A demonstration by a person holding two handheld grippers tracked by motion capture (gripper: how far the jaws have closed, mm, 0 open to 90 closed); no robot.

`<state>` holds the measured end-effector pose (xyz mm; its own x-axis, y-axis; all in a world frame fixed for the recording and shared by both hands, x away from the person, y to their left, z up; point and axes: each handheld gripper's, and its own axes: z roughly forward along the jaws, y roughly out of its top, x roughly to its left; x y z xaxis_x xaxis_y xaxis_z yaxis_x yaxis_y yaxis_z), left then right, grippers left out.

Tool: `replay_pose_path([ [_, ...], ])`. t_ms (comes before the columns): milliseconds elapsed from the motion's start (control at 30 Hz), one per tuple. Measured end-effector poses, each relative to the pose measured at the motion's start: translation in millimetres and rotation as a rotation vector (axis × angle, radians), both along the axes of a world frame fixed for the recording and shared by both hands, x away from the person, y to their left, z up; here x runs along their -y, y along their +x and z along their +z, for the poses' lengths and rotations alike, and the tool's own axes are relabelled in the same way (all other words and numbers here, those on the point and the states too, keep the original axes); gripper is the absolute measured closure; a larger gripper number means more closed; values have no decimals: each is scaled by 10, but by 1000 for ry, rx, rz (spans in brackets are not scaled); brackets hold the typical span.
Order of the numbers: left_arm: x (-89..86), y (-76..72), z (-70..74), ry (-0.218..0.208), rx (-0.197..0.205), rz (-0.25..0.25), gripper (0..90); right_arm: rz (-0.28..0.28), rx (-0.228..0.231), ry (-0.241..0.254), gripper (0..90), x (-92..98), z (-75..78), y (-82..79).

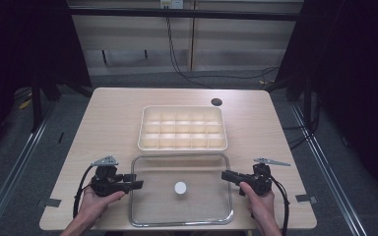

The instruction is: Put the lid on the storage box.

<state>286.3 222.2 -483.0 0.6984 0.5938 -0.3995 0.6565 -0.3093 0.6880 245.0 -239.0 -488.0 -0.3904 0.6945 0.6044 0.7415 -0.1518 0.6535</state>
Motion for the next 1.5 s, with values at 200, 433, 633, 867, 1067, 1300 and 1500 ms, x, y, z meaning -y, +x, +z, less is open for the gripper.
replay_pose_path([
  [200,-13,-22,49,-8,23,11,525,-7,13,-25,700,-34,54,-19],
  [433,-38,-30,124,-23,56,12,562,-15,26,-41,692,-47,83,-21],
  [633,-49,-52,190,-22,80,24,582,-25,42,-36,693,-59,119,-30],
  [867,-106,-53,294,-59,106,27,638,-31,68,-36,704,-70,216,-42],
  [1067,-111,-58,364,-72,130,43,661,-42,94,-34,714,-85,304,-35],
  [1300,-102,-53,431,-87,140,64,686,-49,113,-45,715,-84,377,-12],
  [1500,-86,-22,489,-89,152,56,699,-55,136,-50,714,-72,456,5],
])
